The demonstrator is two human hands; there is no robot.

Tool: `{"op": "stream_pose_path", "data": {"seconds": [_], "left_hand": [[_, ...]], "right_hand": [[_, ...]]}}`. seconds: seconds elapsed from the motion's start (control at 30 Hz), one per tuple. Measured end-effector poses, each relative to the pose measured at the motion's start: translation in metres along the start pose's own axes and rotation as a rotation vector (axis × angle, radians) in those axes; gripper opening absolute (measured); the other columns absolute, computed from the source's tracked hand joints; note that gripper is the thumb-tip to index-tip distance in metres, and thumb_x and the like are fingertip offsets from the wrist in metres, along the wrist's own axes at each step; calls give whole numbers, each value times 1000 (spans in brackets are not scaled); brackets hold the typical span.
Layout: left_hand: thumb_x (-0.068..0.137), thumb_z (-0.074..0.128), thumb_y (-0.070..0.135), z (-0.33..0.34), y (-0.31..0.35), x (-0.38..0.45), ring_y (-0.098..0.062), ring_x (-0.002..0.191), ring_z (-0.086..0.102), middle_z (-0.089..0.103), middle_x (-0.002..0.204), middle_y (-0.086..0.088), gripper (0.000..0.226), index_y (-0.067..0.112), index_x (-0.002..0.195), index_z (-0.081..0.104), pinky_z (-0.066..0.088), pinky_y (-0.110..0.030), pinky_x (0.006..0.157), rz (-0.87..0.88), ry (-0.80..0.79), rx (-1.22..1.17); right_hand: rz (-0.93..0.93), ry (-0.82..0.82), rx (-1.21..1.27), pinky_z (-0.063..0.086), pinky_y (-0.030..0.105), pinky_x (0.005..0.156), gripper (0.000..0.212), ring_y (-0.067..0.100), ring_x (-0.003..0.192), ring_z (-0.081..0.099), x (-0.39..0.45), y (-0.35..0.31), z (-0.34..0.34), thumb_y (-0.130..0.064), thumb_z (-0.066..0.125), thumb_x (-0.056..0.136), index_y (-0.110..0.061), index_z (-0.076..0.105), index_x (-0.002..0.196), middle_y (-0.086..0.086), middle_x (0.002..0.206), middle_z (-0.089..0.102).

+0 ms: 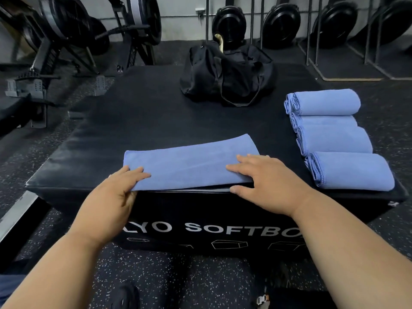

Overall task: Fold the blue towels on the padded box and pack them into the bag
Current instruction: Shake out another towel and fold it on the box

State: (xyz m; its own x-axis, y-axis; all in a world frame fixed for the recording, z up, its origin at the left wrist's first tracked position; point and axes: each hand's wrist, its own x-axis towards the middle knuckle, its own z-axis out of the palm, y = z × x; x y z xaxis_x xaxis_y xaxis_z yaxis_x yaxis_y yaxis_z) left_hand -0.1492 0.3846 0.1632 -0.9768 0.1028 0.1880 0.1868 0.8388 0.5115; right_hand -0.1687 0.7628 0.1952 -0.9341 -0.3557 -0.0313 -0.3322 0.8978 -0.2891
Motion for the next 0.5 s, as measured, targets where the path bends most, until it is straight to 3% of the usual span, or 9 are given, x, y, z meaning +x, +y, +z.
{"op": "stream_pose_path", "data": {"seconds": [0.07,0.13,0.2,0.3,0.37,0.43,0.5], "left_hand": [[92,61,-8,-6,-9,-2,-11,152,39,58,144,21,61,37,132,71,31,-34,121,2,43,19],[86,61,-14,-11,-21,-3,-19,151,42,62,142,15,65,33,128,73,33,-36,120,11,84,79],[79,61,-21,-15,-38,0,-28,147,46,65,142,5,68,27,125,76,34,-41,120,16,137,146],[69,60,-22,-21,-58,10,-36,143,51,67,141,-7,76,30,122,75,32,-51,124,-16,124,206],[68,62,-5,-27,-52,15,-32,146,48,66,143,-2,74,42,124,67,28,-55,126,7,50,257],[70,54,15,-27,-30,15,-27,153,37,60,147,11,65,43,127,68,20,-54,129,23,-10,228],[75,44,22,-22,0,11,-17,156,28,55,146,21,64,41,131,69,15,-40,131,35,-33,89]], "right_hand": [[13,118,77,42,30,106,46,8,123,55,-3,-5,-1,-68,58,92,-42,68,129,-20,125,65],[108,285,202,48,31,86,37,6,96,58,0,-6,4,-63,56,90,-38,72,112,-18,97,63],[285,372,312,49,32,82,28,5,89,58,7,-5,8,-53,60,93,-38,69,114,-15,96,59],[426,311,356,44,30,86,32,10,97,59,20,0,8,-44,60,98,-35,66,128,-14,108,58],[426,267,398,43,29,92,33,9,106,59,28,1,8,-34,53,101,-35,69,130,-13,117,60],[400,211,466,45,29,97,38,5,113,59,36,0,8,-23,47,99,-39,74,121,-15,124,62],[381,160,525,47,29,93,38,2,107,61,39,-4,8,-20,49,97,-43,77,108,-19,119,63]]}}
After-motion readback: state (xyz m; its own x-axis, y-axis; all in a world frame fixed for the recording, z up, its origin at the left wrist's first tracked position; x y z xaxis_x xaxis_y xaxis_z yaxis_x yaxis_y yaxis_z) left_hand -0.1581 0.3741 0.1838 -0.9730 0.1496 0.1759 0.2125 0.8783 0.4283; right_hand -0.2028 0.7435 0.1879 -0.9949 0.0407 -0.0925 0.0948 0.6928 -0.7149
